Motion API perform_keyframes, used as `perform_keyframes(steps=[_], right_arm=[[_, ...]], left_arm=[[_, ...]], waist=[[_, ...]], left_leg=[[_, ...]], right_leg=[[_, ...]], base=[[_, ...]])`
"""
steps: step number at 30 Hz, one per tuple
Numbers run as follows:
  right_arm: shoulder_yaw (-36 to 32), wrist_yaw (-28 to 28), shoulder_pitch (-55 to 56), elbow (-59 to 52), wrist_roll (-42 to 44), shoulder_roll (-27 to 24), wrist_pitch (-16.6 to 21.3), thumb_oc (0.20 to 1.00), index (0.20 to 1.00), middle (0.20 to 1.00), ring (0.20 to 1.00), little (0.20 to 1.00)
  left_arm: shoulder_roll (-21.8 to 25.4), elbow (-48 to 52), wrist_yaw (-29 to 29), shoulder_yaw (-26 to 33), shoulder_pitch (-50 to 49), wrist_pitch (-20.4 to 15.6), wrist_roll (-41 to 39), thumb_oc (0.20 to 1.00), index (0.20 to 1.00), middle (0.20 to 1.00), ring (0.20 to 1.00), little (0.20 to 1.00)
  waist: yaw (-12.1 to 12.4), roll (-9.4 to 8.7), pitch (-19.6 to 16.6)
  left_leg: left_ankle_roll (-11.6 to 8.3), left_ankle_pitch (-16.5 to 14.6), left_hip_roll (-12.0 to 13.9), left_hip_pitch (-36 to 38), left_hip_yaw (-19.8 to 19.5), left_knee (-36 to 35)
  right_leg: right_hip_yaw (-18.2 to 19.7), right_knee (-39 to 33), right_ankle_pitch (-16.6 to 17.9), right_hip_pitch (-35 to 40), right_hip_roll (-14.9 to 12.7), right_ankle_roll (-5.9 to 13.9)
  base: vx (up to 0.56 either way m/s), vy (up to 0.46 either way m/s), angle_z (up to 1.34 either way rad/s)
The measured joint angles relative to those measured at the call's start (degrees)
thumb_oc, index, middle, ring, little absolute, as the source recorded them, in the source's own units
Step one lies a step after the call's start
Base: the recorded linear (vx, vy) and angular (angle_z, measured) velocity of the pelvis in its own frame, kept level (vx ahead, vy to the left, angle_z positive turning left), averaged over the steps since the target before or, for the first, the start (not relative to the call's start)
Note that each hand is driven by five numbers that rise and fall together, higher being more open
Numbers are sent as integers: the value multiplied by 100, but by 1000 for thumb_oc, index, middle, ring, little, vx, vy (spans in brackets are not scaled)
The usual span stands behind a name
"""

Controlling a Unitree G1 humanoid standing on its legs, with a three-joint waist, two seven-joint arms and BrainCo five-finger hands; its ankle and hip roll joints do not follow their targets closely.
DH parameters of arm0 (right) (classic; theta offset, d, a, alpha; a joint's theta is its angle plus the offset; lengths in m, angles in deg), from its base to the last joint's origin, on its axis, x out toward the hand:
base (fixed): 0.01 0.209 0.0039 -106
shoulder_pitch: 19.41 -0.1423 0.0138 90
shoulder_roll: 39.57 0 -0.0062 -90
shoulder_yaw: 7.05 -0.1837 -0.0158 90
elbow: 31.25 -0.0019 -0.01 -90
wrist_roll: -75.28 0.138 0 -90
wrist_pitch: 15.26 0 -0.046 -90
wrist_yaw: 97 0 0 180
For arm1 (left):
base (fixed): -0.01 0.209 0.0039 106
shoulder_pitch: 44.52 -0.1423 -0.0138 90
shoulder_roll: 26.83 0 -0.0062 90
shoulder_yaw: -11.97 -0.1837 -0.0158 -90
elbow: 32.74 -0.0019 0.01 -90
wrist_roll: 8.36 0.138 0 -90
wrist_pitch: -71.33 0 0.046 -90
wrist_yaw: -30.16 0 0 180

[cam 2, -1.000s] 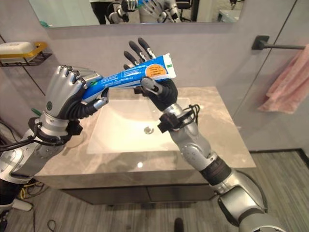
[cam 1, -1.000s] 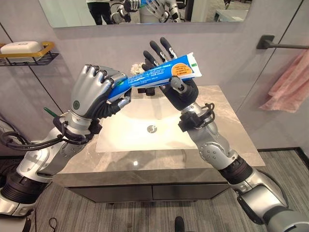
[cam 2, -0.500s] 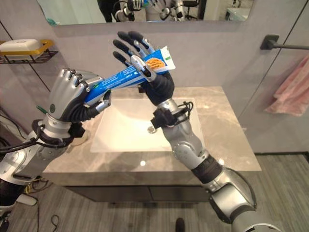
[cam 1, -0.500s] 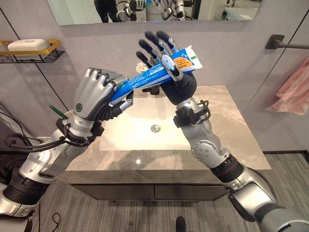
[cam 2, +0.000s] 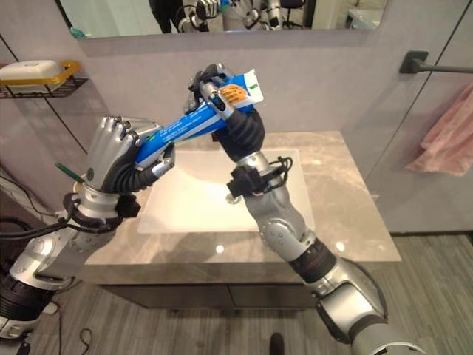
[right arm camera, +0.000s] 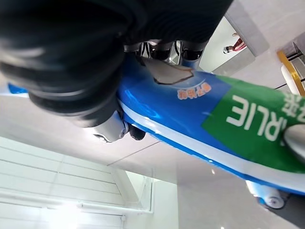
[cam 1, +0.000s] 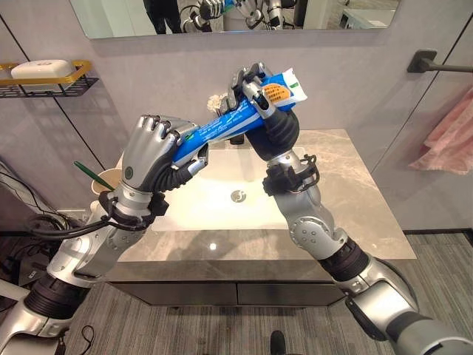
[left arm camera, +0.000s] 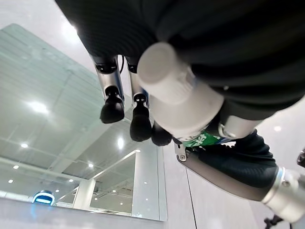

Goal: Put brush and paste in cup on sink, flatten towel.

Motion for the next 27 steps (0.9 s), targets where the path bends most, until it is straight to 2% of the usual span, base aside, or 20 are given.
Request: perform_keyframes(steps=[2, 3, 9, 13, 17, 24, 27], right_arm=[[-3, 115, 15, 2, -6, 79, 2, 200, 200, 200, 200, 200], [-8, 184, 15, 7, -5, 98, 14, 200, 200, 200, 200, 200], [-221, 584, 61, 190, -52, 178, 171, 200, 200, 200, 200, 200], [-345, 739, 67, 195, -80, 344, 266, 200, 200, 200, 200, 200], [-360, 847, 67, 197, -179, 361, 303, 200, 200, 200, 200, 200], [-617, 1101, 65, 208, -407, 306, 499, 200, 200, 200, 200, 200], [-775, 1233, 64, 237, -410, 254, 546, 200, 200, 200, 200, 200]], left_arm=[[-214, 9, -1, 74, -118, 5, -181, 796, 796, 796, 796, 796], [-279, 28, -6, 102, -168, 5, -272, 1000, 1000, 1000, 1000, 1000], [-476, 216, -23, 239, -579, 6, -493, 1000, 1000, 1000, 1000, 1000], [-891, 215, -49, 289, -921, 8, -580, 1000, 1000, 1000, 1000, 1000], [-898, 219, -154, 448, -1191, -4, -716, 1000, 1000, 1000, 1000, 1000], [-962, 206, -357, 1019, -2268, -29, -951, 1000, 1000, 1000, 1000, 1000], [-1172, 151, -557, 1410, -2676, -29, -1148, 1000, 1000, 1000, 1000, 1000]], waist=[[4, -1, 2], [3, -5, 4], [21, -14, 19], [42, -8, 23], [103, -2, 36], [476, -23, 151], [595, -35, 193]], left_leg=[[1, 0, 1, 0, -4, -1], [1, 0, 2, -1, -5, 0], [1, 3, 7, -11, -26, 1], [0, 4, 10, -16, -52, 1], [-4, 7, 12, -28, -110, 0], [-33, 33, 25, -167, -360, -20], [-25, 72, 5, -239, -520, 3]], right_leg=[[-2, 0, 0, 4, -1, 0], [-3, 0, 0, 4, 1, 0], [-53, 0, -3, 15, -1, -3], [-89, 1, -4, 23, -2, -5], [-115, 0, -11, 39, -5, -7], [-367, 0, -59, 47, -27, -16], [-547, -1, -91, 44, -66, -6]], base=[[0, 0, 0], [0, 0, 0], [-3, -4, 3], [-1, 0, 3], [-4, -4, 5], [-10, -4, 16], [8, -10, 32]])
